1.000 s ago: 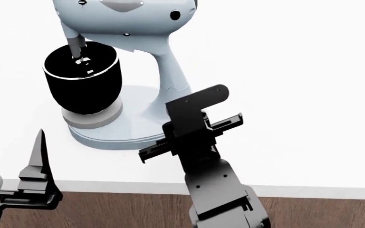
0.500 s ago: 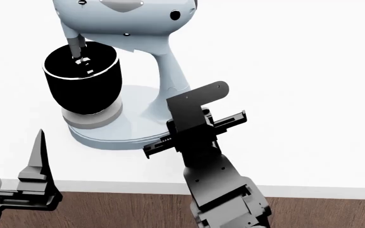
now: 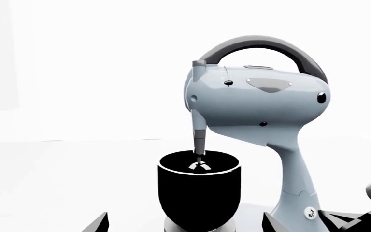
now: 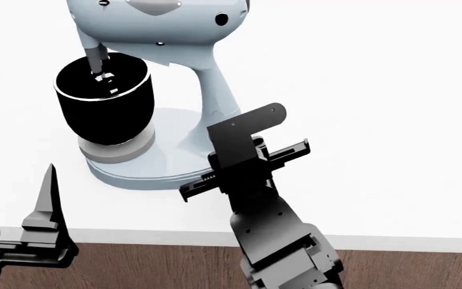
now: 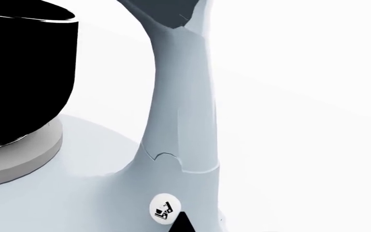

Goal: Open the stand mixer head.

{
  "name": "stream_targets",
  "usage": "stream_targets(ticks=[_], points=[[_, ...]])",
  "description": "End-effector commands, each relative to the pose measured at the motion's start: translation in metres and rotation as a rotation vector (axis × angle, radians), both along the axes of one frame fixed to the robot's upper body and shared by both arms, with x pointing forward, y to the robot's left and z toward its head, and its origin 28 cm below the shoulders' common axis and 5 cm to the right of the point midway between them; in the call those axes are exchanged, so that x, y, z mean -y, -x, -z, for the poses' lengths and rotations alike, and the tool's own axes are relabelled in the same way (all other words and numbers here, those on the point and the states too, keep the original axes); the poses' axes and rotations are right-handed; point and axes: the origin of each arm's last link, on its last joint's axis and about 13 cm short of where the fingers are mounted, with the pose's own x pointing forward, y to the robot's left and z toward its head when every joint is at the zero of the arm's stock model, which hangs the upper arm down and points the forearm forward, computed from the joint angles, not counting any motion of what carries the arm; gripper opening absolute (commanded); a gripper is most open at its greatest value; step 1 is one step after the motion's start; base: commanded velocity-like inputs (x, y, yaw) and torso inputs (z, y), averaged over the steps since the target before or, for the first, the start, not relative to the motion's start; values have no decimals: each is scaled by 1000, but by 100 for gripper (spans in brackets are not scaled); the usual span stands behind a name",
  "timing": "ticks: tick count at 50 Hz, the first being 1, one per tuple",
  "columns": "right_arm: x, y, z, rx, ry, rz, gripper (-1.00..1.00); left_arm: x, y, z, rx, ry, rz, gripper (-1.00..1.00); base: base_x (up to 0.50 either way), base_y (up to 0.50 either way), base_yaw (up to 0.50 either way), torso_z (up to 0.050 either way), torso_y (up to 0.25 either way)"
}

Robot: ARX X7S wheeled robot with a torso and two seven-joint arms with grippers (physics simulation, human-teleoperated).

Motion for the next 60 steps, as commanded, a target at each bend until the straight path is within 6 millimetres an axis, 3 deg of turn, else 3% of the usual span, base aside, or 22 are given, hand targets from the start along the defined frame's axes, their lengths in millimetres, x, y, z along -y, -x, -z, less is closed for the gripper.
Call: stream_targets(ticks=[1, 15, 27, 43, 60], points=[[-11, 2, -2, 22, 10, -58, -100, 0, 1, 0, 0, 2, 1, 100, 0, 0, 0, 0, 0], [-15, 5, -1, 5, 7, -93, -100, 0, 1, -1, 2, 0, 2, 100, 0, 0, 0, 0, 0], [-1, -1, -1, -6, 4, 2, -100, -2, 2, -2, 8, 3, -4, 100, 0, 0, 0, 0, 0], [-3, 4, 8, -35, 20, -3, -100, -2, 4, -4, 13, 7, 0, 100, 0, 0, 0, 0, 0], [2, 1, 5, -35, 9, 18, -100, -2, 3, -3, 10, 2, 4, 100, 0, 0, 0, 0, 0]])
